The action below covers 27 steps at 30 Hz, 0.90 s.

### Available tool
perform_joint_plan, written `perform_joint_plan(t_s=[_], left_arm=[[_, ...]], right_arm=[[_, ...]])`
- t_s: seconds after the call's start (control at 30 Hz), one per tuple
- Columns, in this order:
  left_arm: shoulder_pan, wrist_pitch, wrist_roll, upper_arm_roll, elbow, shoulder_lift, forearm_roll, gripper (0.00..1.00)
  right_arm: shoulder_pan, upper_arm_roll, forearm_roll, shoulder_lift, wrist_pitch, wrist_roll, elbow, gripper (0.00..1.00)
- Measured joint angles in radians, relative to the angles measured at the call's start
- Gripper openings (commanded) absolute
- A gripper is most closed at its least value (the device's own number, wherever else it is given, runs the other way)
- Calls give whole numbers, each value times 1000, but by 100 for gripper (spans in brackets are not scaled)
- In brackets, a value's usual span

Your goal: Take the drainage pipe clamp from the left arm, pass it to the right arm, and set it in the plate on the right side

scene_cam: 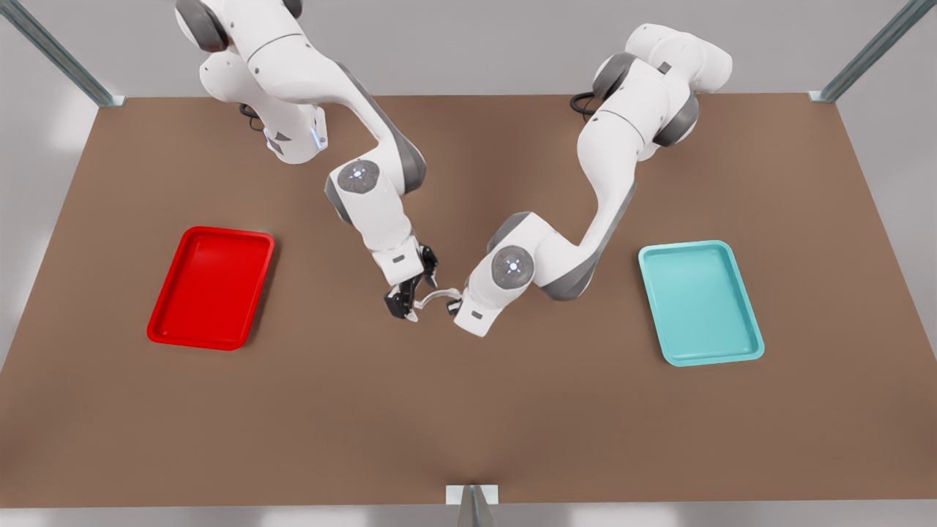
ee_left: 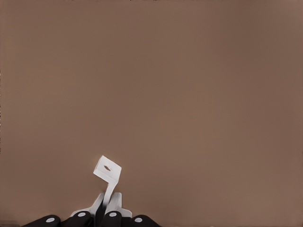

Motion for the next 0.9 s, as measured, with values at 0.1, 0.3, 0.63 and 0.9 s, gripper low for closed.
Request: perform_joint_plan(t_s=[0.1,0.3,0.63,0.9], left_arm=[[2,-12,-52,1,4,3,-1,21],[0,-22,-135,1,4,14,-1,21],[0,-24,-226,-1,5,10,0,21],[2,-21,-269,1,6,11,0,21]], right_arm=[[-3,3,0,-3,20,-120,-4,100],[25,9,0,26,40,-326,-29,100],[30,9,9,136,66,-549,-1,100],[32,9,13,192,95,-653,19,99]])
